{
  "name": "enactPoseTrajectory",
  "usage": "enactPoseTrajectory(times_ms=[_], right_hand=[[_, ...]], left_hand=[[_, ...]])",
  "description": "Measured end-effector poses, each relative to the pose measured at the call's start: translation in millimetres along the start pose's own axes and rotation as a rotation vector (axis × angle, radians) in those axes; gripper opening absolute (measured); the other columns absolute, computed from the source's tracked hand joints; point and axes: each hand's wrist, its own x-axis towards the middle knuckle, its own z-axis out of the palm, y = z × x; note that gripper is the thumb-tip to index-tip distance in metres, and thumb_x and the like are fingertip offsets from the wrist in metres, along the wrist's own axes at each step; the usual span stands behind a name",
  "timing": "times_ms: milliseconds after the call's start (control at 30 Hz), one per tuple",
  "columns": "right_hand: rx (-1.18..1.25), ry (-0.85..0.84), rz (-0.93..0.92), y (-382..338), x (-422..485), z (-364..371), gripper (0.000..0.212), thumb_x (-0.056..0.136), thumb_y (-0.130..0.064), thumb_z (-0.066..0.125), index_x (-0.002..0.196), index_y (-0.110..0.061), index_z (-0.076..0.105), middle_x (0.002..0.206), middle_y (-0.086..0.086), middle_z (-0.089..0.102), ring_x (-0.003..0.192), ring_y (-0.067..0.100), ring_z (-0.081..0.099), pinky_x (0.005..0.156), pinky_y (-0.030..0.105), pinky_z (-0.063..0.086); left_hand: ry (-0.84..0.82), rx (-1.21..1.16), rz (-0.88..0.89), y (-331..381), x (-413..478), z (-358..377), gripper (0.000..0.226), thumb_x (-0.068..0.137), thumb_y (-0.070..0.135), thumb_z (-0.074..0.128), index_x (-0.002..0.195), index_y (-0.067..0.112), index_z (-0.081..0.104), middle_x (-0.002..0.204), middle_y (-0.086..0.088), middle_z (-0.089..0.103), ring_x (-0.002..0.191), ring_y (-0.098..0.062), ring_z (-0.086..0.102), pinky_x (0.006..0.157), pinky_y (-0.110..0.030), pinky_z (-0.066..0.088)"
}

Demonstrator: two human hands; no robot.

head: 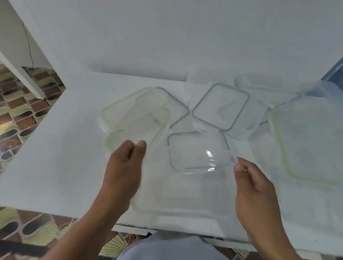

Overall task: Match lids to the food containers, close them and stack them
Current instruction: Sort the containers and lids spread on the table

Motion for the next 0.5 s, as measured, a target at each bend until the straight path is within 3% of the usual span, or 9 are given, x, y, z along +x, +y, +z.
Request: enactPoseTrajectory(times_ms=[67, 200, 300, 433, 500], right_hand=[[-0.043, -0.036, 0.035, 8, -6, 2, 0.02, 0.103, -0.036, 0.047, 0.106, -0.036, 0.066, 0.078, 0.007, 0.064, 0.054, 0.005, 0.047, 0.063, 0.03, 0.043], [-0.068, -0.071, 0.081, 23, -12, 4, 0.02, 0.104, -0.036, 0.045, 0.103, -0.033, 0.065, 0.057, -0.011, 0.051, 0.048, 0.003, 0.045, 0.048, 0.015, 0.036], [-0.099, -0.095, 0.092, 35, -15, 8, 0.02, 0.104, -0.034, 0.044, 0.108, -0.032, 0.064, 0.057, -0.015, 0.053, 0.048, 0.003, 0.046, 0.052, 0.021, 0.037], [-0.09, -0.052, 0.057, 38, -9, 17, 0.02, 0.105, -0.033, 0.044, 0.109, -0.027, 0.063, 0.062, -0.015, 0.056, 0.052, 0.006, 0.048, 0.051, 0.015, 0.038], [-0.1, -0.037, 0.033, 40, -5, 22, 0.022, 0.105, -0.034, 0.043, 0.115, -0.027, 0.062, 0.064, -0.016, 0.055, 0.055, 0.005, 0.047, 0.059, 0.022, 0.039]], left_hand=[[-0.011, 0.038, -0.032, -9, -1, -2, 0.052, 0.103, 0.042, 0.056, 0.09, -0.007, 0.043, 0.069, -0.005, 0.033, 0.062, -0.02, 0.027, 0.054, -0.036, 0.024], [-0.045, 0.101, -0.066, -20, -2, -5, 0.05, 0.103, 0.04, 0.056, 0.085, -0.004, 0.04, 0.071, -0.005, 0.034, 0.063, -0.02, 0.028, 0.056, -0.036, 0.024], [-0.072, 0.145, -0.08, -30, -2, -6, 0.048, 0.103, 0.04, 0.056, 0.082, -0.001, 0.041, 0.067, -0.004, 0.035, 0.062, -0.019, 0.03, 0.057, -0.036, 0.026], [-0.059, 0.156, -0.029, -36, 3, -3, 0.043, 0.103, 0.039, 0.055, 0.073, 0.013, 0.038, 0.066, 0.0, 0.038, 0.059, -0.015, 0.031, 0.055, -0.036, 0.029], [-0.048, 0.175, 0.015, -33, 8, -2, 0.043, 0.104, 0.038, 0.055, 0.073, 0.012, 0.038, 0.064, 0.003, 0.037, 0.057, -0.012, 0.03, 0.055, -0.034, 0.029]])
